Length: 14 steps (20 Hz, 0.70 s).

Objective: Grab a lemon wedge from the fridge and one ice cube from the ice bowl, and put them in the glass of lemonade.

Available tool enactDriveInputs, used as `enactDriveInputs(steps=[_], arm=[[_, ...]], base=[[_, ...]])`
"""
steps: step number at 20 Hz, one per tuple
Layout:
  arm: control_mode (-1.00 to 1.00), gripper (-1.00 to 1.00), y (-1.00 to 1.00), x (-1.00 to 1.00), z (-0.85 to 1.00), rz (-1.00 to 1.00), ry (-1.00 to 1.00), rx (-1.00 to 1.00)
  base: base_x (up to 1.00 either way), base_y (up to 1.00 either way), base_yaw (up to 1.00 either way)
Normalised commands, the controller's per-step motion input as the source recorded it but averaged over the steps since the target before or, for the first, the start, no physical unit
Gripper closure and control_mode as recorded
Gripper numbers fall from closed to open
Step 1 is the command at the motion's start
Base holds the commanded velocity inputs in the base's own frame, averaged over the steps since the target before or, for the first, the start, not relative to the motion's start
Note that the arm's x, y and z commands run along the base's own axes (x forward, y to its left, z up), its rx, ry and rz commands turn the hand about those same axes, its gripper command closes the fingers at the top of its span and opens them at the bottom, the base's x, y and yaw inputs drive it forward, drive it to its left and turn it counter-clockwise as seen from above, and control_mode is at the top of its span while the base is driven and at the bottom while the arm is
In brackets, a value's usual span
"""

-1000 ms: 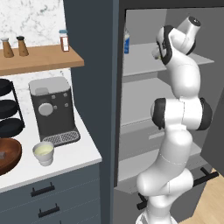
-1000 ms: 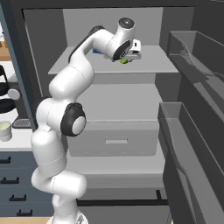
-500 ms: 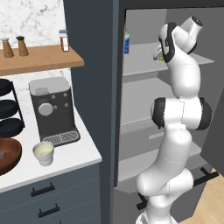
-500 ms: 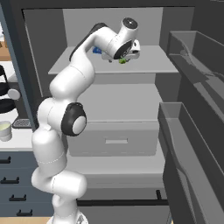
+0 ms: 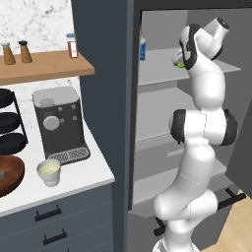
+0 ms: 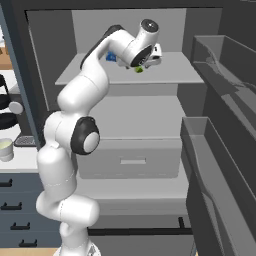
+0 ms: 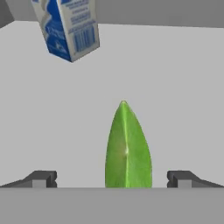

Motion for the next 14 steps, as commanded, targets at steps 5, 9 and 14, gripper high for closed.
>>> enactDriveInputs(steps=[5, 9, 14], arm=[[-1.0, -1.0, -0.09, 0.17, 0.0, -0.12, 0.0, 0.02], [-1.0, -1.0, 0.04, 0.18, -0.03, -0.02, 0.0, 0.0], [-1.0, -1.0, 0.01, 0.14, -0.19, 0.0, 0.0, 0.0]], base=[[0.0, 0.0, 0.0], [0.0, 0.0, 0.0], [0.0, 0.0, 0.0]])
